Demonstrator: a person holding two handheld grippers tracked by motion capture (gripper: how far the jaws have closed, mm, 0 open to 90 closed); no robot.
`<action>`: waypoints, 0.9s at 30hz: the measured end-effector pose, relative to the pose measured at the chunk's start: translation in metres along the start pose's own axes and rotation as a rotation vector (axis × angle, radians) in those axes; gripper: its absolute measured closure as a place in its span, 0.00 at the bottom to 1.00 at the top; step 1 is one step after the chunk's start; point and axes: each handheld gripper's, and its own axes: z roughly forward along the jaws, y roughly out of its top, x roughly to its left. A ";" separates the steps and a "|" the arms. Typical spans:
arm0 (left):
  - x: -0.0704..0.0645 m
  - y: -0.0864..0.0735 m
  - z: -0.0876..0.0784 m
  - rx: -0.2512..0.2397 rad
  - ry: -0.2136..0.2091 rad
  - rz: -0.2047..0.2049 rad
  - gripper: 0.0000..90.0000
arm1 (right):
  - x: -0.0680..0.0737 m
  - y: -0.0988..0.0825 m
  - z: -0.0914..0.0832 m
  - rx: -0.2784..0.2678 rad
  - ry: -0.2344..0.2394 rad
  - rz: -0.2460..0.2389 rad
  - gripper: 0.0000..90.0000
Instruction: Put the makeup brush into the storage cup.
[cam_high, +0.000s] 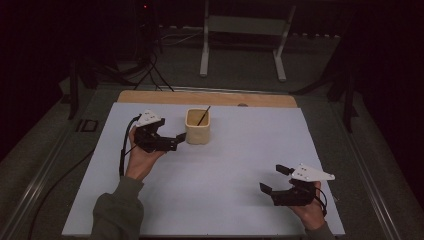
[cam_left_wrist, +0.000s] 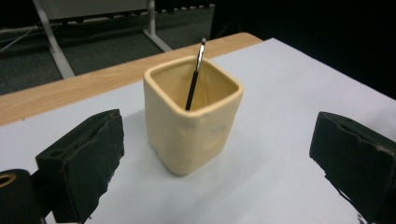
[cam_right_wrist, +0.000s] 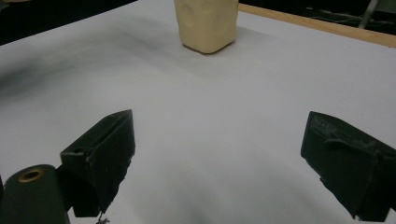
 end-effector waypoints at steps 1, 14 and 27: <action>0.000 -0.002 -0.002 0.003 -0.001 -0.001 0.04 | 0.000 0.000 0.000 0.001 0.000 0.001 0.11; 0.003 -0.031 -0.030 -0.001 0.024 0.005 0.03 | -0.003 0.001 0.000 -0.005 -0.010 -0.001 0.11; 0.004 -0.055 -0.056 -0.004 0.049 0.025 0.02 | -0.010 0.003 0.001 -0.016 -0.030 0.003 0.11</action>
